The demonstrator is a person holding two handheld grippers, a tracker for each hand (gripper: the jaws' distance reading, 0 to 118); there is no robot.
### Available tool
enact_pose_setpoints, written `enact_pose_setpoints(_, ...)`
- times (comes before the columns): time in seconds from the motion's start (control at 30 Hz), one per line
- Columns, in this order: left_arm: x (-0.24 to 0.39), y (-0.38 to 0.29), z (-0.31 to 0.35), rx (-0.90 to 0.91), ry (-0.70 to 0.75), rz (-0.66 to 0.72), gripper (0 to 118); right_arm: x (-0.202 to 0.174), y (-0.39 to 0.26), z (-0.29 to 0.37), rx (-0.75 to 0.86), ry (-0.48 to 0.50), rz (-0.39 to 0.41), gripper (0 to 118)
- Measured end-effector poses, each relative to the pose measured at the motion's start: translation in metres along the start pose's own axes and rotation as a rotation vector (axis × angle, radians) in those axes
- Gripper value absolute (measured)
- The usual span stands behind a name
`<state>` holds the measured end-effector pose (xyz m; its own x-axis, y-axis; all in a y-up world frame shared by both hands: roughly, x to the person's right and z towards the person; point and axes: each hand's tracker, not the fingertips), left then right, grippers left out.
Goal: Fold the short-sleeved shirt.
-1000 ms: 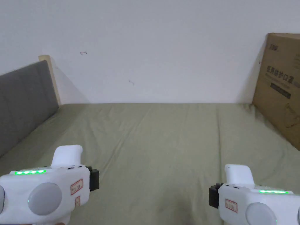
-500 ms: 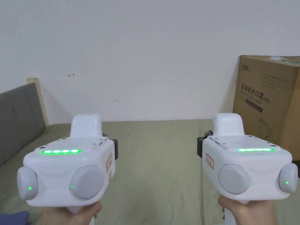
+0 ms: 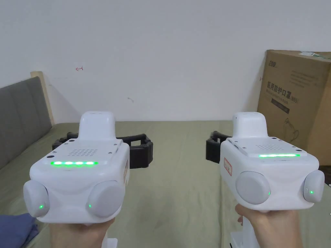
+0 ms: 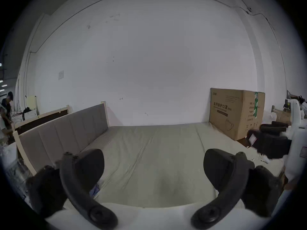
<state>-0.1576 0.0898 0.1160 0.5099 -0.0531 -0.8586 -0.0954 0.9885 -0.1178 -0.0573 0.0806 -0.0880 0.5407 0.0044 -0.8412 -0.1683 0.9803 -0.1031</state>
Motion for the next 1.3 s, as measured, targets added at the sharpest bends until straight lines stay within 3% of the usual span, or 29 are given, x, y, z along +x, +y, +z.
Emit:
enact_pose_setpoints(0.03, 0.001, 0.000, 0.002, 0.018, 0.011, 0.010, 117, 0.000, 0.000, -0.001, 0.002, -0.001, -0.002, 94)
enact_pose_setpoints(0.07, 0.002, 0.000, 0.002, 0.021, 0.017, 0.012, 117, 0.000, -0.001, -0.001, 0.009, -0.001, -0.006, 102)
enact_pose_setpoints(0.23, -0.002, -0.001, 0.000, -0.001, -0.041, 0.055, 117, 0.000, -0.003, 0.003, 0.055, -0.016, 0.002, 115)
enact_pose_setpoints(0.43, 0.009, -0.009, -0.003, 0.010, 0.029, 0.008, 116, 0.002, -0.007, 0.003, 0.066, -0.025, 0.024, 115)
enact_pose_setpoints(0.7, 0.013, -0.002, -0.010, -0.088, 0.081, 0.060, 116, 0.010, -0.013, -0.003, 0.036, -0.016, -0.019, 115)
enact_pose_setpoints(0.9, 0.014, -0.003, -0.009, -0.037, 0.092, 0.005, 116, 0.011, -0.017, -0.008, 0.022, -0.020, -0.017, 115)
enact_pose_setpoints(1.3, 0.016, -0.011, -0.011, -0.023, 0.042, 0.023, 116, 0.009, -0.018, -0.015, 0.021, -0.015, 0.003, 115)
